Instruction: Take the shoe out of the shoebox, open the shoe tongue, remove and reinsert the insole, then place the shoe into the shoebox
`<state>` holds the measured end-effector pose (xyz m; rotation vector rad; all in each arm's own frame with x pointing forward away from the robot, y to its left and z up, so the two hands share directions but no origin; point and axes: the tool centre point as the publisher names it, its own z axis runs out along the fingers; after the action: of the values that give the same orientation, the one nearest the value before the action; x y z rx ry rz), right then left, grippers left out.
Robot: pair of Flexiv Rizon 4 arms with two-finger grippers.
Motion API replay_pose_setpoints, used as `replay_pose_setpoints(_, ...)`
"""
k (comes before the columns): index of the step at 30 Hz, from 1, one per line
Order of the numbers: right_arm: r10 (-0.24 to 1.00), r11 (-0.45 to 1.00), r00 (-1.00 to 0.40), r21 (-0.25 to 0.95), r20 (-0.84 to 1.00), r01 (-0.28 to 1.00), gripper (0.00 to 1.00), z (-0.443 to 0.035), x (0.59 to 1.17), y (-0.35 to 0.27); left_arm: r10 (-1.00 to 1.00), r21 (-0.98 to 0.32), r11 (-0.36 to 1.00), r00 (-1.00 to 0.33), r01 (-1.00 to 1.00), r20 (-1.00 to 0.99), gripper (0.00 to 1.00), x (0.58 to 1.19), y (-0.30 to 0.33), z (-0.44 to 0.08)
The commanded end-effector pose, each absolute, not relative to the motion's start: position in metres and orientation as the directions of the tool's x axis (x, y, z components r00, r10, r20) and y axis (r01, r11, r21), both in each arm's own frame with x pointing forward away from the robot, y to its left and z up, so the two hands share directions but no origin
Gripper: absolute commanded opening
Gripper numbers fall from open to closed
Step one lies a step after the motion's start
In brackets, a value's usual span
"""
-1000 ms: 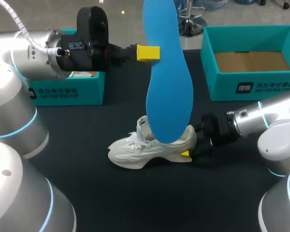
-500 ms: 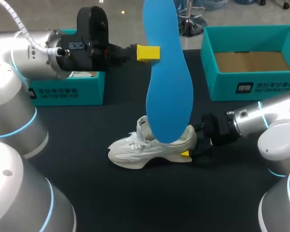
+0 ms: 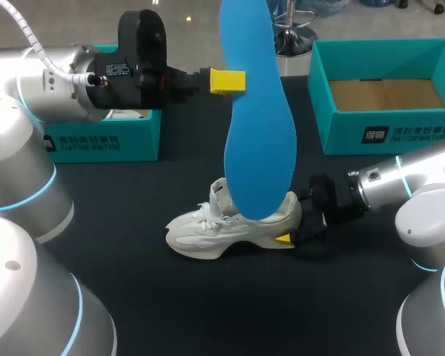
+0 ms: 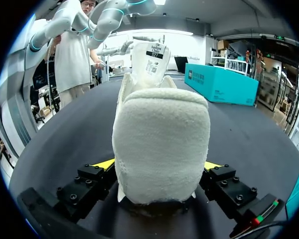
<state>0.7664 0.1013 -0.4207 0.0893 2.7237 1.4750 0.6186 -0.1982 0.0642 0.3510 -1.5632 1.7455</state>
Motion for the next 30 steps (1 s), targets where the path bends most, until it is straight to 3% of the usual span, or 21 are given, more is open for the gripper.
replay_pose_setpoints(1, 0.076, 0.565, -0.997, 0.824, 0.0, 0.043, 1.0, -0.417, 0.766, 0.097, 0.346, -0.731, 0.028, -0.679, -0.682, 0.647, 0.0, 0.618, -0.199, 0.063)
replay_pose_setpoints(13, 0.095, 0.653, -0.995, 0.752, 0.035, 0.089, 1.0, -0.399, 0.768, 0.084, 0.346, -0.731, 0.028, -0.679, -0.682, 0.647, 0.0, 0.618, -0.199, 0.063)
replay_pose_setpoints(30, 0.203, 0.875, -0.978, 0.438, 0.052, 0.205, 1.0, -0.354, 0.756, 0.086, 0.346, -0.731, 0.028, -0.679, -0.682, 0.647, 0.0, 0.618, -0.199, 0.063)
